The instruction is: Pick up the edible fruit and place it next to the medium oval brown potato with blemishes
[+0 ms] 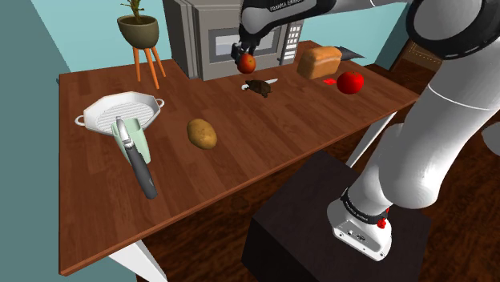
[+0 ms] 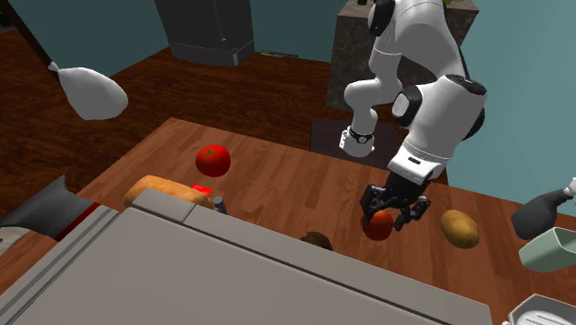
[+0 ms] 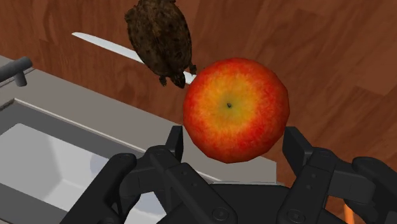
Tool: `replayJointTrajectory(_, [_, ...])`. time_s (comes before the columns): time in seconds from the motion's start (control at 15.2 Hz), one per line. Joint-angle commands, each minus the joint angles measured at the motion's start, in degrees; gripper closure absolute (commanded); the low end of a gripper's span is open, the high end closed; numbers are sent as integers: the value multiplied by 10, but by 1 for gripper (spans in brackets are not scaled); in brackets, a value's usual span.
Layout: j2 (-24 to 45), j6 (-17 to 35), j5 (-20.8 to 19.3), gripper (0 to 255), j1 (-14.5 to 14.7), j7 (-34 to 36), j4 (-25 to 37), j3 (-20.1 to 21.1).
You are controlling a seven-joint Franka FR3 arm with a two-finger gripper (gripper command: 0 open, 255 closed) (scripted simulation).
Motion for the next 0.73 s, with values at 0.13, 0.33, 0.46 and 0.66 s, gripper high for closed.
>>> replayJointTrajectory(0.13, [26,-26,-7,255,27,51,41,21])
replayJointTrajectory(0.33, [51,-43,-9,255,46,84,76,35])
replayJointTrajectory(0.46, [71,-56,-10,255,57,104,103,44])
replayJointTrajectory(0.66, [104,-78,-9,255,75,131,149,55])
